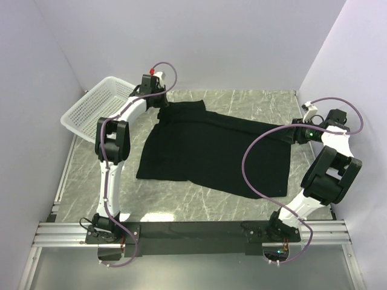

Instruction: Fold and stack the t-shirts

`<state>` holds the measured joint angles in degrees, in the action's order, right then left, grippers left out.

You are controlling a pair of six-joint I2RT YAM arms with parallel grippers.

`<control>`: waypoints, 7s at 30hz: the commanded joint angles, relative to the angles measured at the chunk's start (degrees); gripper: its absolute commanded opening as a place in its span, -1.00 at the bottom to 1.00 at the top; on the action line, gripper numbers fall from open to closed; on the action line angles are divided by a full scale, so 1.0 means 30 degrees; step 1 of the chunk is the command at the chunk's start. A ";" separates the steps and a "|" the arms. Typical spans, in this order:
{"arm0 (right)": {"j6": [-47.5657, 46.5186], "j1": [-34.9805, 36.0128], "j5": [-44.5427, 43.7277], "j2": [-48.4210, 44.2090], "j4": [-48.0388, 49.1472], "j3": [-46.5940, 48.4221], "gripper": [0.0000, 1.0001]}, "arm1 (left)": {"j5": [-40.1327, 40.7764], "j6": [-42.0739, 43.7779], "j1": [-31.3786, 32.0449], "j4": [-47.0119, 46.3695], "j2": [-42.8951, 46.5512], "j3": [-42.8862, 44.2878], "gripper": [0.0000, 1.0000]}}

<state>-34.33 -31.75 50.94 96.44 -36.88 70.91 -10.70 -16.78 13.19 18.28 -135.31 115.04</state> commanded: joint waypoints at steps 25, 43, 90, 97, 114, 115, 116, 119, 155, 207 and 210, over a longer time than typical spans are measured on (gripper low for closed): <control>-0.0277 -0.0550 0.0979 -0.1679 -0.0391 -0.0025 0.14 | -0.9418 1.0984 -0.0413 0.2463 0.7658 -1.1359 -0.07; -0.0336 0.0943 0.0920 -0.1913 -0.0100 -0.0814 0.14 | -0.3612 -0.1347 -0.0764 -0.3815 0.6796 -0.5838 0.47; -0.0394 0.0504 0.1624 -0.2205 -0.1123 -0.0376 0.14 | 0.4564 0.1694 0.1170 -0.3275 0.1355 0.0356 -0.99; -0.0569 0.0417 0.1654 -0.2382 -0.1211 -0.0699 0.14 | 0.2134 0.2456 0.1141 -0.6498 0.4757 -0.3744 -0.99; -0.0687 0.0299 0.1771 -0.2324 -0.1445 -0.0611 0.14 | -0.2499 0.4010 0.0409 -0.5718 0.8539 -0.9313 -0.95; -0.0687 0.0299 0.1800 -0.2324 -0.1417 -0.0611 0.14 | -0.2353 0.4097 0.0379 -0.5743 0.8568 -0.9489 -0.95; -0.0716 0.0299 0.1800 -0.2324 -0.1445 -0.0582 0.14 | -0.2352 0.4214 0.0379 -0.5656 0.8598 -0.9723 -0.95; -0.0804 0.0299 0.1800 -0.2353 -0.1562 -0.0552 0.14 | -0.2731 0.4682 0.0379 -0.4254 0.8219 -0.9404 -0.95; -0.0423 0.0270 0.1889 -0.1883 -0.0977 -0.0757 0.14 | -0.2468 -0.1027 -0.0237 -0.2376 0.9105 -0.9260 0.44; -0.0570 0.0211 0.2064 -0.2294 -0.1211 -0.0845 0.14 | 0.4651 0.2456 0.3630 0.2289 0.5373 -0.4302 -0.87; -0.0570 0.0182 0.2122 -0.2323 -0.1270 -0.0845 0.14 | 0.4066 0.2749 0.3630 0.1788 0.5989 -0.4801 -0.99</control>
<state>-35.64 -30.74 55.64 91.53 -40.75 67.79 2.02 -10.63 23.73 26.85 -121.43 101.47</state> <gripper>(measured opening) 0.571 0.020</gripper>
